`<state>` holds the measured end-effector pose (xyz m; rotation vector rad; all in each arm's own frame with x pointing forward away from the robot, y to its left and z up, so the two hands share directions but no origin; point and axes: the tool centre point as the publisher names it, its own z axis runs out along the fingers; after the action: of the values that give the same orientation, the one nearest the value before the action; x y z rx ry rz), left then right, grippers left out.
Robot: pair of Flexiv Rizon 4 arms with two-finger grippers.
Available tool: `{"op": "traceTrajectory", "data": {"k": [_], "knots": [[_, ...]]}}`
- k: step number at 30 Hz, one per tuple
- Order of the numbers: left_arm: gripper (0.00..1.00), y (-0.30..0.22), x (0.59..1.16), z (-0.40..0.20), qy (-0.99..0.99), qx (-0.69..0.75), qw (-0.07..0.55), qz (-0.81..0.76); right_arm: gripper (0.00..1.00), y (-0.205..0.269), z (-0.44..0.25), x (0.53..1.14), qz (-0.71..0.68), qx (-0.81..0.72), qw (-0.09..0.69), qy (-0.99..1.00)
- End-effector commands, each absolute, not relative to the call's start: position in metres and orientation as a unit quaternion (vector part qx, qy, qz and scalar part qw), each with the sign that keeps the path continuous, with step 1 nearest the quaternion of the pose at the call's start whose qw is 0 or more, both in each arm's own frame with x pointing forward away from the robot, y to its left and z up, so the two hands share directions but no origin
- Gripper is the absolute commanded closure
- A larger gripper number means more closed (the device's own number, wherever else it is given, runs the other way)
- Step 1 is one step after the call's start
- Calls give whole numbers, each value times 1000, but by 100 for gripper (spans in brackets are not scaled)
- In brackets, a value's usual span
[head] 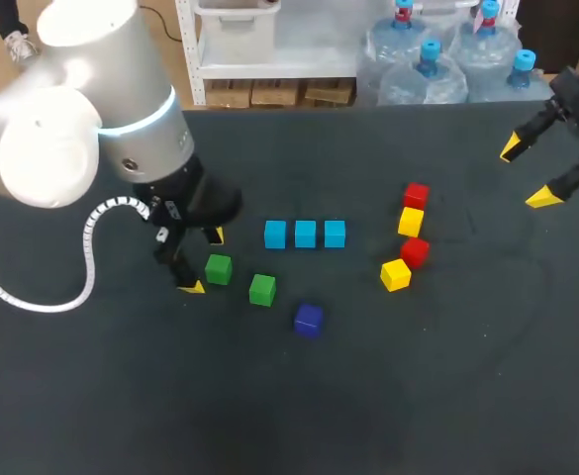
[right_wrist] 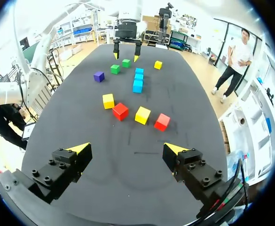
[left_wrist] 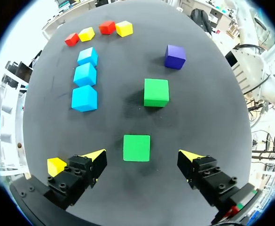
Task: Place the blue cubes, place green cubes on the blue cubes, place the yellow cubes on the green cubes, then place the red cubes on the yellow cubes, and place purple cube on the red cubes.
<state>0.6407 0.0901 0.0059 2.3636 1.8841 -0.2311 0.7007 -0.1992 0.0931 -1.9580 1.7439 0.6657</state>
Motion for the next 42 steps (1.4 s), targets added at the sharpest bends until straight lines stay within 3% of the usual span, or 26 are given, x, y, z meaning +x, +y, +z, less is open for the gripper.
{"op": "traceTrajectory", "data": {"k": [1, 6, 7, 8, 9, 11, 14, 20, 23, 26, 42], "knots": [[0, 89, 645, 4, 620, 779, 50, -77, 0, -199, 93, 701, 241, -707, 217, 629], [0, 88, 646, 3, 619, 780, 50, -77, 0, -199, 93, 701, 241, -707, 217, 629], [22, 88, 647, 3, 619, 780, 50, -77, 0, -199, 93, 701, 241, -707, 217, 629], [29, 88, 647, 3, 621, 779, 50, -77, 0, -199, 93, 701, 241, -707, 217, 629], [29, 88, 647, 3, 621, 778, 50, -77, 0, -199, 93, 701, 241, -707, 217, 629], [51, 88, 648, 3, 622, 778, 50, -78, 0, -199, 93, 701, 241, -707, 217, 629], [56, 88, 648, 2, 623, 777, 48, -79, 0, -199, 93, 701, 241, -707, 217, 629], [50, 89, 648, 1, 627, 773, 43, -82, 0, -199, 93, 701, 241, -707, 217, 629], [35, 88, 647, 1, 629, 772, 41, -83, 0, -199, 93, 701, 241, -707, 217, 629], [28, 87, 647, 1, 629, 771, 40, -84, 0, -199, 93, 701, 241, -707, 217, 629], [32, 82, 648, 3, 642, 761, 39, -87, 0, -199, 93, 701, 241, -707, 217, 629]]}}
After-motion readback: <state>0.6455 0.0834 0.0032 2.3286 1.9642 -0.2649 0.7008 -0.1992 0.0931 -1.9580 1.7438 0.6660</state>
